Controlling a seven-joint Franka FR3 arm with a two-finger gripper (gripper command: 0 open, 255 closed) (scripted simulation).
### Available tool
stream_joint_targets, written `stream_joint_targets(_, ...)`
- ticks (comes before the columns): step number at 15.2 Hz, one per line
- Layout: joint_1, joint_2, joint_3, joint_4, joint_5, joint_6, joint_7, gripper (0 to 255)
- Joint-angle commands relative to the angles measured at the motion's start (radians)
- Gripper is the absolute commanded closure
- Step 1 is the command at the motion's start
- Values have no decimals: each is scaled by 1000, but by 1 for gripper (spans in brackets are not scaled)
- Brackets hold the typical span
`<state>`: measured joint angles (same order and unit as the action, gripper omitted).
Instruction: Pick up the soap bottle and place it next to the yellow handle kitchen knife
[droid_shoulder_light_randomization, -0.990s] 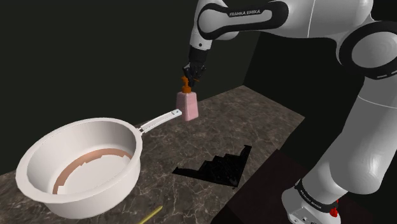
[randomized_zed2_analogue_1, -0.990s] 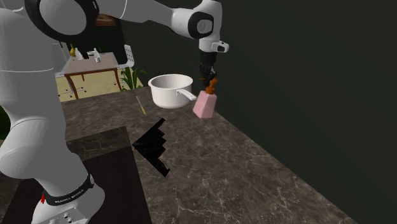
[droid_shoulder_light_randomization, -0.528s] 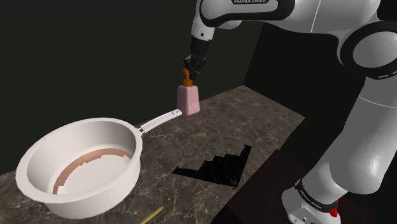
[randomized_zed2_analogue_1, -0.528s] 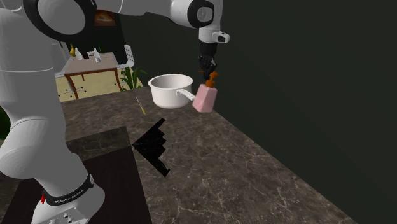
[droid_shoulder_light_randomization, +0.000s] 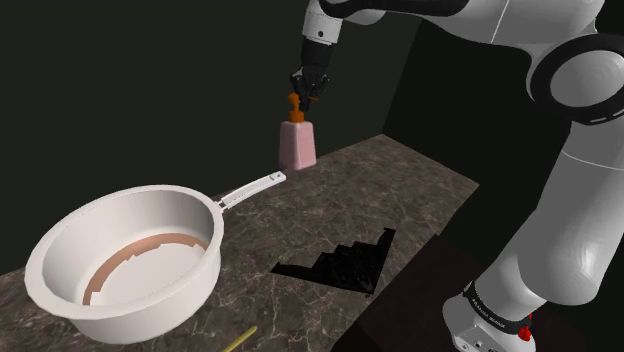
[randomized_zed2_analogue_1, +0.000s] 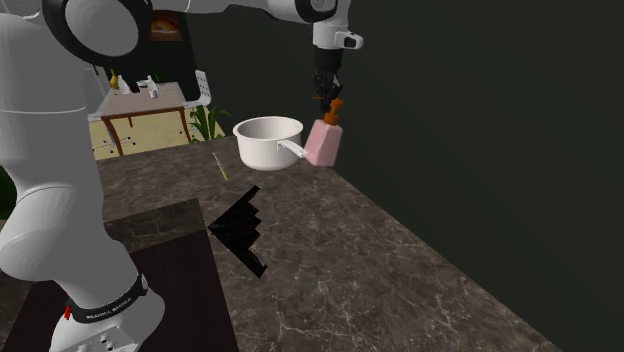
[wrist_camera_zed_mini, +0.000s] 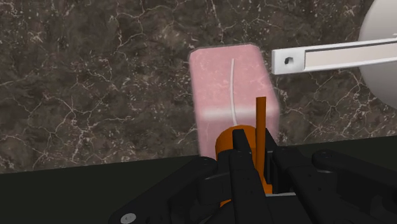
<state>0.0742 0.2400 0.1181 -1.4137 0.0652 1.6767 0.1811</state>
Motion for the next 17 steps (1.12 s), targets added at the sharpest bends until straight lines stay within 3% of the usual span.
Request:
stream_joint_targets(1, 1, 5, 1, 34, -1, -29, 4, 255)
stream_joint_targets(10, 6, 51, 2, 224, -7, -172, 17, 255)
stream_joint_targets(17, 14, 122, 4, 430, -15, -307, 30, 255)
